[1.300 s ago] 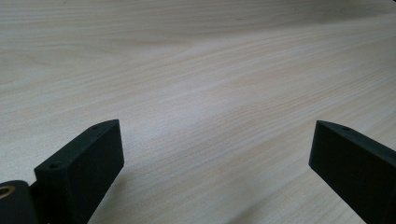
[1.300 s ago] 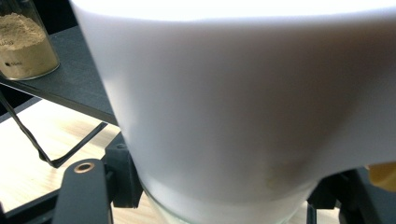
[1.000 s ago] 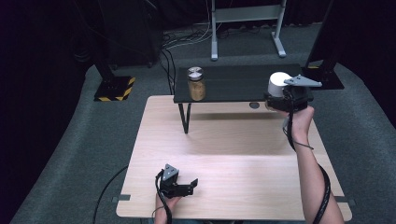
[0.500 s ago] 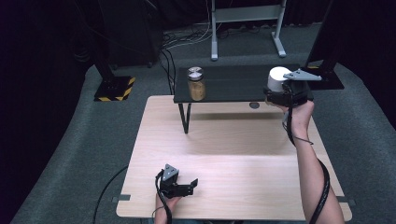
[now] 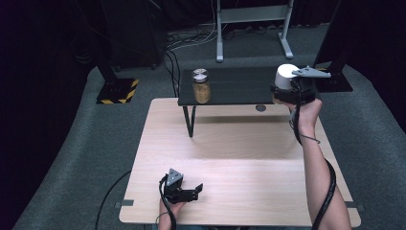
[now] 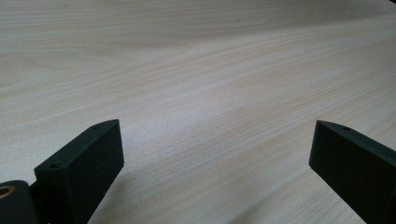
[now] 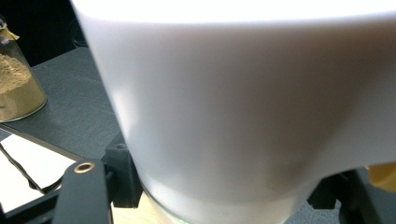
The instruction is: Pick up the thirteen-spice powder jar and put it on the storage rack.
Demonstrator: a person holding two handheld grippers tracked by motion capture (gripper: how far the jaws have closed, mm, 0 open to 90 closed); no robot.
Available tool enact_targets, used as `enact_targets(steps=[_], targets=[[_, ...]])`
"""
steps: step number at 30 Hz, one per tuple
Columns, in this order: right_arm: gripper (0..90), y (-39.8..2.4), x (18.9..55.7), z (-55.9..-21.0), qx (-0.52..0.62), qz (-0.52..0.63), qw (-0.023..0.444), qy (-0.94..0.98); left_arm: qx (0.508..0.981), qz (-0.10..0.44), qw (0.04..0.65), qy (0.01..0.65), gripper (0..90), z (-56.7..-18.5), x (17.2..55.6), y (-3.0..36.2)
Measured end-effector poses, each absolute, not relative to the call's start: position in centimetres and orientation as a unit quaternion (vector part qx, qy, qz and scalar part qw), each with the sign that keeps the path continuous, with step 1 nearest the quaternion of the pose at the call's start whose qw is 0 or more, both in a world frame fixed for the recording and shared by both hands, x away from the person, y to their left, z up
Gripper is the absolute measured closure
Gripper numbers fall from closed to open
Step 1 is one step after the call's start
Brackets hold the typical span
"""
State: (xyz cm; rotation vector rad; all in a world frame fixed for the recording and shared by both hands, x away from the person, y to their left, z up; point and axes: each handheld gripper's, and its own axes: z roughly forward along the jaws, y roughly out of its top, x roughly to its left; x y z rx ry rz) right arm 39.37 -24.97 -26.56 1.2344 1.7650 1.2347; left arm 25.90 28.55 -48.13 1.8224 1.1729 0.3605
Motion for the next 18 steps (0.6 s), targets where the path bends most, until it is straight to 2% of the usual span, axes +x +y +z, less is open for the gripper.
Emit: enact_targets(steps=[18], targets=[[29.8, -24.7, 42.0, -26.0, 0.481, 0.465, 0.31, 0.676, 0.74, 0.142, 0.457, 0.472, 2.8, -48.2, 26.0, 28.6]])
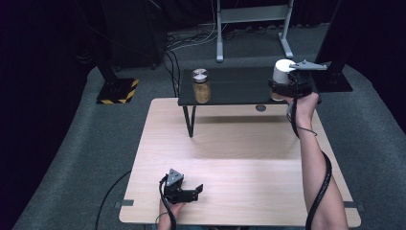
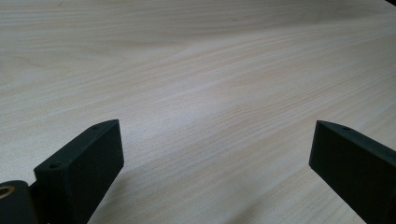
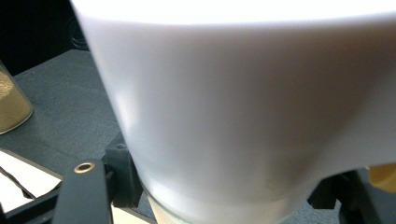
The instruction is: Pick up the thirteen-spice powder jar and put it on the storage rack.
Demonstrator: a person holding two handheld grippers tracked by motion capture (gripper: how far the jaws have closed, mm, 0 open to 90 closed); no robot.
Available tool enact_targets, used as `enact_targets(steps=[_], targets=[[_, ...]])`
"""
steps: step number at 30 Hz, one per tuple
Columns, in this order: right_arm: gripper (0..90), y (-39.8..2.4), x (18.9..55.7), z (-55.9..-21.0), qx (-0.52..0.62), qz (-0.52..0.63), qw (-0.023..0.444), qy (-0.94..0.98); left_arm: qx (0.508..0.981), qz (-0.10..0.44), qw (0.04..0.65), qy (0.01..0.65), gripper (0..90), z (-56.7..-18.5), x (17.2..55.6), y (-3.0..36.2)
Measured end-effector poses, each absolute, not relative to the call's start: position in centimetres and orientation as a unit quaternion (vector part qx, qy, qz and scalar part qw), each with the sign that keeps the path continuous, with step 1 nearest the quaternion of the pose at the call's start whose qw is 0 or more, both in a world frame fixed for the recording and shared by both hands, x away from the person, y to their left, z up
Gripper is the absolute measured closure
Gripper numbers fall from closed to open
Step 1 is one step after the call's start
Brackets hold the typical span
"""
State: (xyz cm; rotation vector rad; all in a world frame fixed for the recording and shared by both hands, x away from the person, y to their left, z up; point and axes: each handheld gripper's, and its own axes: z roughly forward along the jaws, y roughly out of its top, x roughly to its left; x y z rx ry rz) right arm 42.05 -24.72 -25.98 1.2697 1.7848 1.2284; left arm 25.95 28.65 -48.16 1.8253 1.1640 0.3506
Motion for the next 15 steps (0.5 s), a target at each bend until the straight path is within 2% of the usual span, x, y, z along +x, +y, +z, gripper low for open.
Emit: enact_targets(steps=[15], targets=[[29.8, -23.8, 43.4, -27.0, 0.488, 0.457, 0.31, 0.676, 0.742, 0.141, 0.458, 0.47, 2.8, -48.2, 26.0, 28.7]])
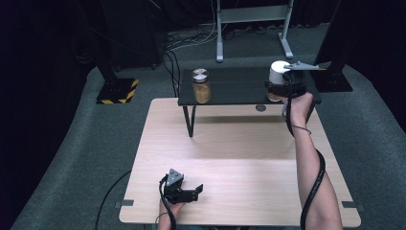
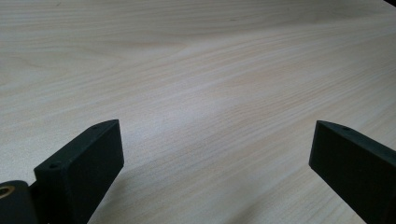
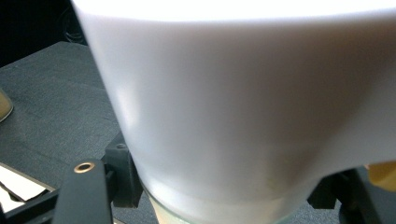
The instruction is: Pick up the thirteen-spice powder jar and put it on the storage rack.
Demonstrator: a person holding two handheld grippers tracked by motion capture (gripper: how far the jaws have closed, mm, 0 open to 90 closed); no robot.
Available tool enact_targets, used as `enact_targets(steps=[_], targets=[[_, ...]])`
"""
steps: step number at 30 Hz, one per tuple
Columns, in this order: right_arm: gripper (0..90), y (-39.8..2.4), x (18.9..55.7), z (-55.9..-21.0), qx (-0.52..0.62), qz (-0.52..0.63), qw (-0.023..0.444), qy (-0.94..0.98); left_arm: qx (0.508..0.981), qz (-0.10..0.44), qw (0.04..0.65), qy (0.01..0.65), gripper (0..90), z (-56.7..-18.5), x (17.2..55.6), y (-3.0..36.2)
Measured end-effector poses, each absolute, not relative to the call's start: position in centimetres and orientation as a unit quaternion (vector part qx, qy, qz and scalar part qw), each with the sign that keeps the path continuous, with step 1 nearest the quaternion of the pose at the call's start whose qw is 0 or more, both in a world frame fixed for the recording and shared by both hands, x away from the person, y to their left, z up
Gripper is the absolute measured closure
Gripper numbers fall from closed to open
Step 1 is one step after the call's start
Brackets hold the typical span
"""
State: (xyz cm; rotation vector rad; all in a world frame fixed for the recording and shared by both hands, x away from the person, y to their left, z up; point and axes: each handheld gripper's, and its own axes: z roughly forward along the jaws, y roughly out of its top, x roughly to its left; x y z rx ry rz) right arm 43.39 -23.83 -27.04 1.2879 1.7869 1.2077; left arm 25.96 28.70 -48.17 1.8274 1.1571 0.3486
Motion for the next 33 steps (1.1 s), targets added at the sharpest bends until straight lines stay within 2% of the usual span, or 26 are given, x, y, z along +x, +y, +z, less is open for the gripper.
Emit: enact_targets(steps=[20, 23, 25, 33], targets=[[29.3, -23.9, 43.3, -27.5, 0.48, 0.46, 0.316, 0.676, 0.74, 0.144, 0.458, 0.471, 2.7, -48.2, 25.8, 28.7], [8.5, -23.2, 43.4, -27.5, 0.47, 0.439, 0.329, 0.692, 0.74, 0.144, 0.458, 0.471, 2.7, -48.2, 25.8, 28.7], [1.3, -23.8, 43.5, -27.8, 0.467, 0.448, 0.315, 0.694, 0.736, 0.144, 0.461, 0.474, 2.7, -48.3, 25.8, 28.7], [0.0, -25.7, 39.9, -28.7, 0.453, 0.457, 0.315, 0.697, 0.74, 0.145, 0.456, 0.472, 2.7, -48.2, 25.9, 28.6]])
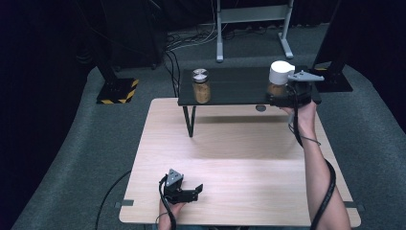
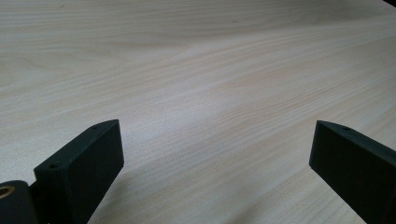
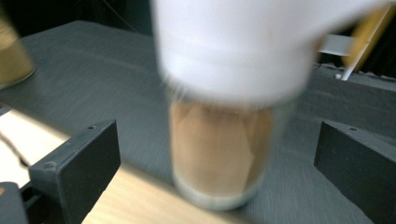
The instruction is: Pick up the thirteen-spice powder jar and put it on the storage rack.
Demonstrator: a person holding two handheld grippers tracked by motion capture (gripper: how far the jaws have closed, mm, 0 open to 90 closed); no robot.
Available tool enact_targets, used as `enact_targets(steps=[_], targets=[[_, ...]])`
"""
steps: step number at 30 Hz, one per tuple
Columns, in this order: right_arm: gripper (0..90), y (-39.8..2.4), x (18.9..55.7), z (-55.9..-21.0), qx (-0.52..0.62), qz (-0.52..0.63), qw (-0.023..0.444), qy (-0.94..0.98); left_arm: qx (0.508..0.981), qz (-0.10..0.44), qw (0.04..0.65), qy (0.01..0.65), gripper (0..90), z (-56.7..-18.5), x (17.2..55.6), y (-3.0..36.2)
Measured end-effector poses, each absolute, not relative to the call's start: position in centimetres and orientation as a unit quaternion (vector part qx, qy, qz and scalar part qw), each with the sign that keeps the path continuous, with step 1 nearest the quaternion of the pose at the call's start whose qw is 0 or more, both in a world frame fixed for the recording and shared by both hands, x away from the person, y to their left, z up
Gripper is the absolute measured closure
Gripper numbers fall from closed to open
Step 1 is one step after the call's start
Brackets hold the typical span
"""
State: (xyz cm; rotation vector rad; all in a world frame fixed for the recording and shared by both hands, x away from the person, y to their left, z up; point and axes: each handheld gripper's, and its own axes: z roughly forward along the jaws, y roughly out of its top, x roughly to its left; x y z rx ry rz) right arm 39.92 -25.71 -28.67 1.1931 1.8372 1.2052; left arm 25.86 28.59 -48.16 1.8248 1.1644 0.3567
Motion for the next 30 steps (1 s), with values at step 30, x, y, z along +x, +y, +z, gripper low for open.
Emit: enact_targets(steps=[30], targets=[[0.0, -30.0, 22.1, -47.4, 0.524, 0.427, 0.221, 0.703, 0.763, 0.151, 0.411, 0.475, 2.3, -47.2, 26.6, 26.9]])
